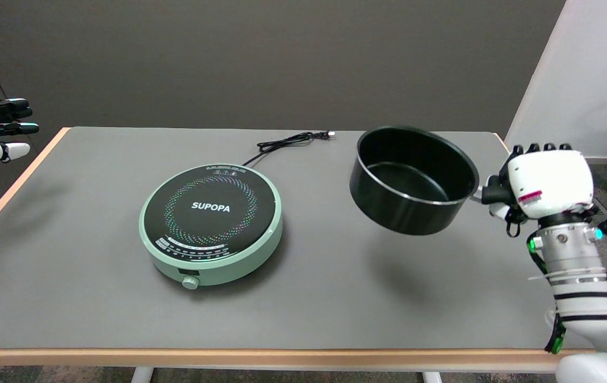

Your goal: Place the soup pot onto the table.

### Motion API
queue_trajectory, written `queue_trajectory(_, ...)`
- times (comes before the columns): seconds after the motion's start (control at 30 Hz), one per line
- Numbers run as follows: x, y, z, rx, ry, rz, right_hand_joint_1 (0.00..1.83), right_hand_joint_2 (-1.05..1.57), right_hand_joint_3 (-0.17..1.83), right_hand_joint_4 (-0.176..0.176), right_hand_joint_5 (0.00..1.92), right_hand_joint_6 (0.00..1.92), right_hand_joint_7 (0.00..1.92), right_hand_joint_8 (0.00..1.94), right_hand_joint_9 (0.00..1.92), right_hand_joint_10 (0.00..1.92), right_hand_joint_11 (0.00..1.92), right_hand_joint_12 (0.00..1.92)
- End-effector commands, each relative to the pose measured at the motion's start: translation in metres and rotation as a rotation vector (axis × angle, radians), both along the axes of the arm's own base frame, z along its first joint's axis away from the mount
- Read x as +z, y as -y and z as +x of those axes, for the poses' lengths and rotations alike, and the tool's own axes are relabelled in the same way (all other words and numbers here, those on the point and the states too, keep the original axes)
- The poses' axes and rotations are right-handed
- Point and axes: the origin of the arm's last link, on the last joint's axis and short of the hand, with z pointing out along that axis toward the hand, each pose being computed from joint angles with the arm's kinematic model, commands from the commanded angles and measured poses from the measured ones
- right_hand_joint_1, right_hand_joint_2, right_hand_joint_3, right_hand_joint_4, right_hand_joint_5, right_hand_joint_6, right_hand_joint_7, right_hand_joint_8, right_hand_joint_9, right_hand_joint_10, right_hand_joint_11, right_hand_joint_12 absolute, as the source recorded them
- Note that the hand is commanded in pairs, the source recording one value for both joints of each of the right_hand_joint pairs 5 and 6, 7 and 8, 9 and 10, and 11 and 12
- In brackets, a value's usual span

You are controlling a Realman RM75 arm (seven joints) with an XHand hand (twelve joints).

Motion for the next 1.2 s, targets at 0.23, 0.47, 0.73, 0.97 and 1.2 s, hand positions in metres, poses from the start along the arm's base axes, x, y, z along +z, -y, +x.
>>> queue_trajectory(0.23, 0.001, 0.005, -0.065, -0.099, 0.077, -0.013, 0.92, 1.35, 0.74, -0.078, 1.84, 1.84, 1.84, 1.84, 1.84, 1.84, 1.84, 1.84)
queue_trajectory(0.47, -0.007, 0.016, -0.076, -0.111, 0.073, 0.014, 0.92, 1.36, 0.73, -0.077, 1.84, 1.84, 1.84, 1.84, 1.84, 1.84, 1.84, 1.84)
queue_trajectory(0.73, -0.014, 0.008, -0.089, -0.096, 0.077, 0.009, 0.92, 1.36, 0.72, -0.077, 1.84, 1.84, 1.84, 1.84, 1.84, 1.84, 1.84, 1.84)
queue_trajectory(0.97, -0.019, -0.003, -0.101, -0.085, 0.074, -0.009, 0.92, 1.36, 0.71, -0.077, 1.84, 1.84, 1.84, 1.84, 1.84, 1.84, 1.84, 1.84)
queue_trajectory(1.2, -0.021, -0.003, -0.109, -0.105, 0.069, -0.004, 0.91, 1.37, 0.69, -0.077, 1.84, 1.84, 1.84, 1.84, 1.84, 1.84, 1.84, 1.84)
